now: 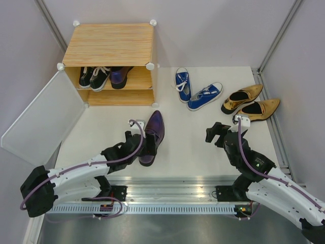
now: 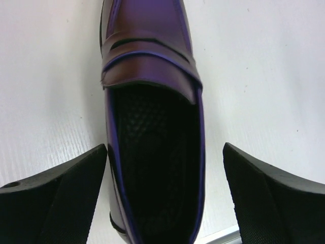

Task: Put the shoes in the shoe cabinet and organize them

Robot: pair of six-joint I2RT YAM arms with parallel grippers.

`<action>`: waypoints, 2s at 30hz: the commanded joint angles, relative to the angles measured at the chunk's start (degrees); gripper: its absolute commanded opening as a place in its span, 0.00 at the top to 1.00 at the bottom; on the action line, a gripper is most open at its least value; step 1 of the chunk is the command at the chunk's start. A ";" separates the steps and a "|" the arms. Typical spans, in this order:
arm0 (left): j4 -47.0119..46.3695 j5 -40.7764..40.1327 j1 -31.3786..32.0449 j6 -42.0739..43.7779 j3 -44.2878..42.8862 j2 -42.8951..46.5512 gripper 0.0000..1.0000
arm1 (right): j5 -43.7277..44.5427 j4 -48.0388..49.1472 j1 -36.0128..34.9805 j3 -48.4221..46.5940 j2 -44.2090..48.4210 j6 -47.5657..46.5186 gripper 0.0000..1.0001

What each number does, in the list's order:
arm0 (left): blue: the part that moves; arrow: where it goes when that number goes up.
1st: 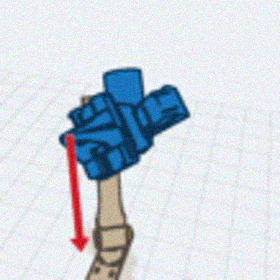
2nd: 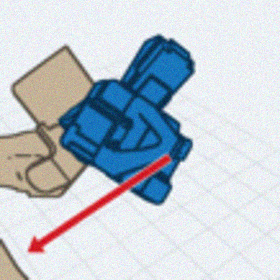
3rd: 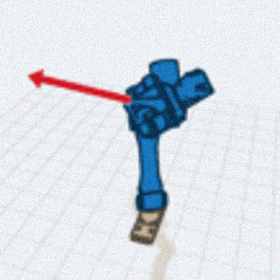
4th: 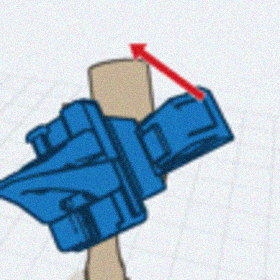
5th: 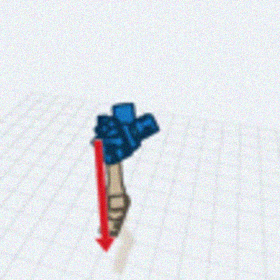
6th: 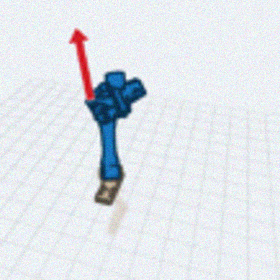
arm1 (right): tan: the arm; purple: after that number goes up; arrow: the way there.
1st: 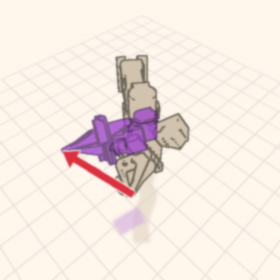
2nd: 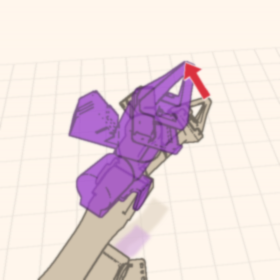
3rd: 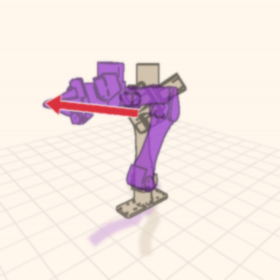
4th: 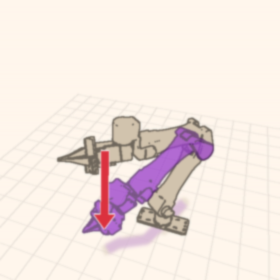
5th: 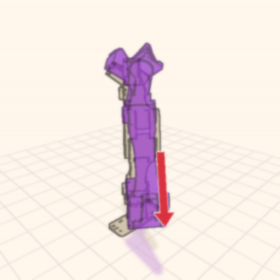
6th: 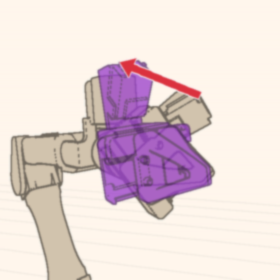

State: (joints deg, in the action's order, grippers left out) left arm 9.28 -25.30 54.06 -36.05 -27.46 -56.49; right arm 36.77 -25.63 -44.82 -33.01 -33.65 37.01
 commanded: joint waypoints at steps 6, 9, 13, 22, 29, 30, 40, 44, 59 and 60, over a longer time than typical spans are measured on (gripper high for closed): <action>3.63 2.62 -0.10 0.98 -6.81 -8.71 0.01 | -0.21 1.63 0.17 0.58 1.22 -0.80 0.02; 7.23 2.63 -0.10 1.25 -9.36 -12.15 0.01 | -0.30 1.55 0.17 0.76 1.66 -0.72 0.02; 8.74 2.97 -0.10 1.07 -11.20 -14.87 0.01 | -0.04 1.63 0.26 0.76 1.57 -0.63 0.02; 11.64 6.32 0.25 -0.68 -11.48 -18.04 0.01 | 0.14 1.63 0.26 0.85 1.48 -0.72 0.02; 11.64 4.73 2.54 -1.39 -11.82 -22.95 0.13 | 0.14 1.63 0.35 0.76 1.04 -0.72 0.02; 11.55 4.38 2.63 -1.39 -12.00 -23.83 0.15 | 0.23 1.63 0.52 0.85 1.13 -0.72 0.02; 8.30 3.86 2.63 -0.95 -10.77 -25.61 0.88 | 0.14 1.72 0.61 0.85 0.95 -0.72 0.02; 8.56 2.10 2.10 -0.16 -10.68 -18.16 0.98 | 0.05 1.63 0.61 0.85 0.78 -0.72 0.02; 11.02 2.89 -8.70 2.13 -5.50 4.54 0.98 | -0.30 1.72 0.70 0.76 0.34 -0.72 0.02; 11.63 2.80 -9.49 2.65 -5.67 5.42 0.98 | -0.30 1.63 0.70 0.67 0.08 -0.80 0.02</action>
State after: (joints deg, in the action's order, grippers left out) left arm 24.21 -21.80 46.41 -35.05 -32.38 -54.94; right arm 36.67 -25.23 -44.38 -32.25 -32.97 37.01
